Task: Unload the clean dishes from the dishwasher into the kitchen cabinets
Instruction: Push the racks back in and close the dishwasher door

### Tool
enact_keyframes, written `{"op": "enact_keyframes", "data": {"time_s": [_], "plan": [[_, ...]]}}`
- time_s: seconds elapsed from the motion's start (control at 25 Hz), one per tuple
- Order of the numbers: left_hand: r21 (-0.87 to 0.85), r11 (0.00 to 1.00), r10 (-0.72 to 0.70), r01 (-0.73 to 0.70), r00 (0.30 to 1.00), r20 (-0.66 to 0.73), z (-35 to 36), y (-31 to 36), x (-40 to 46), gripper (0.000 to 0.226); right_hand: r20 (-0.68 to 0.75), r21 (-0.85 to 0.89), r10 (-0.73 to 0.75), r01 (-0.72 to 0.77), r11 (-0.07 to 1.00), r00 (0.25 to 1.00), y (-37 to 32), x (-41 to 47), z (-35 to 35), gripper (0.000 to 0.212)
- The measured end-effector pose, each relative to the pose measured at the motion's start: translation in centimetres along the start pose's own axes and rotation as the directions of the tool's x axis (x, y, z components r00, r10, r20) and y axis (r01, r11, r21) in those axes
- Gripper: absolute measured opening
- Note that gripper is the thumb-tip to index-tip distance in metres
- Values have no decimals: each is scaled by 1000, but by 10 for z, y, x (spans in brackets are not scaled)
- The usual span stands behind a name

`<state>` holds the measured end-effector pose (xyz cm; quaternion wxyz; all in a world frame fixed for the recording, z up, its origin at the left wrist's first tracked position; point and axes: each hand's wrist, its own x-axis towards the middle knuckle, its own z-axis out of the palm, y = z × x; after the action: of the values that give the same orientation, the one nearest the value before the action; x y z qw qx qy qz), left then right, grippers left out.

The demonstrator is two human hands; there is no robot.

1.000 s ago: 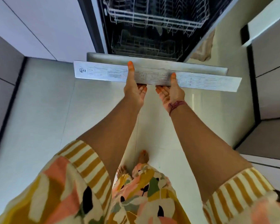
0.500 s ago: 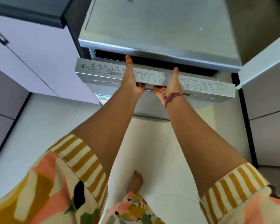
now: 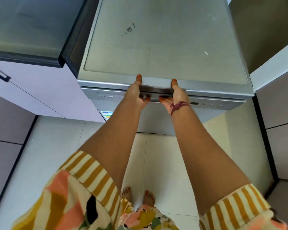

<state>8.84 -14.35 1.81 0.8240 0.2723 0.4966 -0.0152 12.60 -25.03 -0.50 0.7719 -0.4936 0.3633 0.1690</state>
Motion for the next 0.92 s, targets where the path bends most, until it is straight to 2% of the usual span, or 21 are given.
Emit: {"op": "enact_keyframes", "data": {"time_s": [0.08, 0.32, 0.44, 0.92], "plan": [[20, 1000, -15, 16, 999, -28, -1, 2, 0, 56, -29, 36, 5, -4, 999, 1000, 1, 0, 2, 57], [53, 999, 15, -9, 994, -107, 0, 0, 10, 64, -64, 82, 7, -2, 997, 998, 5, -2, 1, 35], [52, 998, 39, -33, 990, -132, 2, -1, 14, 67, -75, 81, 12, -6, 997, 997, 4, -4, 1, 35], [88, 994, 80, -69, 988, -132, 3, 0, 25, 64, -58, 81, -3, 8, 997, 998, 3, -3, 2, 31]]}}
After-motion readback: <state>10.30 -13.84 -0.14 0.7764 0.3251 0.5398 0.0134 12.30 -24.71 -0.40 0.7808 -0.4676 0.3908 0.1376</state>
